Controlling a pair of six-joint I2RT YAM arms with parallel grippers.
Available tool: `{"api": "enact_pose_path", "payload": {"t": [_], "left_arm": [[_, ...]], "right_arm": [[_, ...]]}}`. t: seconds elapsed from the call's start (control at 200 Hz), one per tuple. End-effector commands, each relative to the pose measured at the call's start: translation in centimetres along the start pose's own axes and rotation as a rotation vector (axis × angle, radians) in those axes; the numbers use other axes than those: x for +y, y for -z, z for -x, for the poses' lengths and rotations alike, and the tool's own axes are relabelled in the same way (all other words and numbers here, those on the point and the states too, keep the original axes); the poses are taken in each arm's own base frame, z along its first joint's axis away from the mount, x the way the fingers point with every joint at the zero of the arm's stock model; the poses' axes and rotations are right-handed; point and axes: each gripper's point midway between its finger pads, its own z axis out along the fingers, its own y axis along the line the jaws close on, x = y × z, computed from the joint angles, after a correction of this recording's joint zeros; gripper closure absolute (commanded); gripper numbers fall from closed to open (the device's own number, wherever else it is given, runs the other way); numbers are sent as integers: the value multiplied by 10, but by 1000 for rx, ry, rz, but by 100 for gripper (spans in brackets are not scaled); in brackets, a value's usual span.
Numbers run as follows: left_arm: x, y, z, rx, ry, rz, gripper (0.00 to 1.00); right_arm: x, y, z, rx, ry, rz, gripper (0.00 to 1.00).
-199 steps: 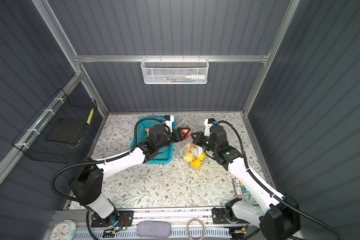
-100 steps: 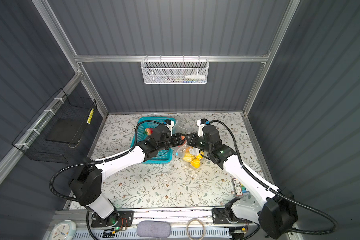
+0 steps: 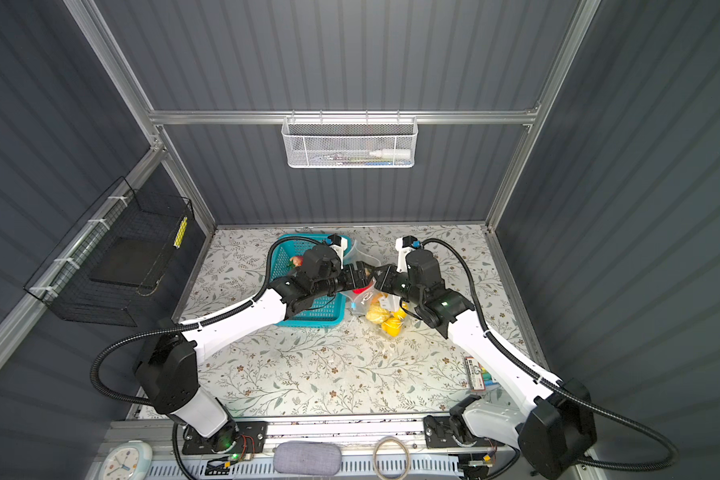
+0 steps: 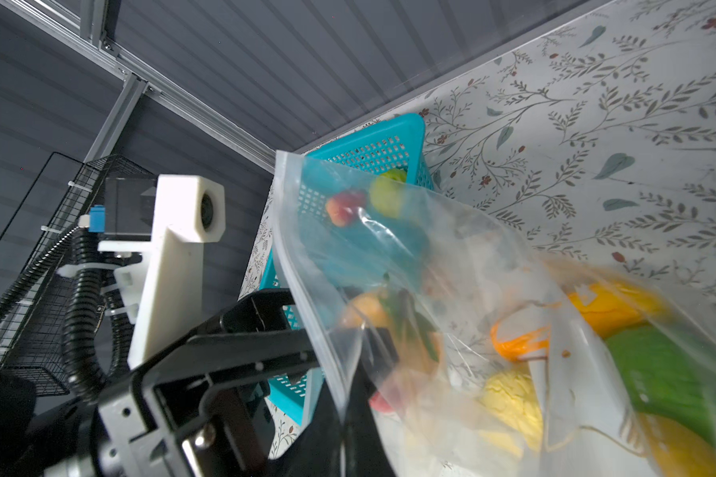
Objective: Place the food in the zip-top bag and seal the zipper
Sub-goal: 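Lower the strawberry into the bag and open the left gripper, then move the left gripper back into the basket above the green chayote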
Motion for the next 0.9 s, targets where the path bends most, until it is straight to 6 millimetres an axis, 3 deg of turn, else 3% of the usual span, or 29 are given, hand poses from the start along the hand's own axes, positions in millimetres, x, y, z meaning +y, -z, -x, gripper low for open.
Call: {"api": "enact_pose_path", "payload": {"t": [0.0, 0.2, 0.385, 0.515, 0.545, 0.725, 0.895], "left_arm": [[-40, 25, 25, -54, -47, -100, 0], [-49, 35, 35, -87, -70, -121, 0], [-62, 57, 51, -151, -115, -148, 0], [-61, 69, 62, -195, -143, -118, 0], [-59, 71, 63, -201, -145, -109, 0], [-49, 83, 78, -251, -153, -78, 0], [-9, 98, 101, -315, -150, 34, 0]], "right_arm": [[8, 8, 6, -13, 30, 5, 100], [6, 10, 4, -13, 24, 1, 100], [8, 17, 6, -21, 30, 4, 100], [8, 17, 7, -22, 38, 0, 100], [15, 26, 11, -43, 44, 19, 100], [13, 26, 11, -39, 41, 10, 100], [10, 26, 9, -32, 42, 1, 100]]}}
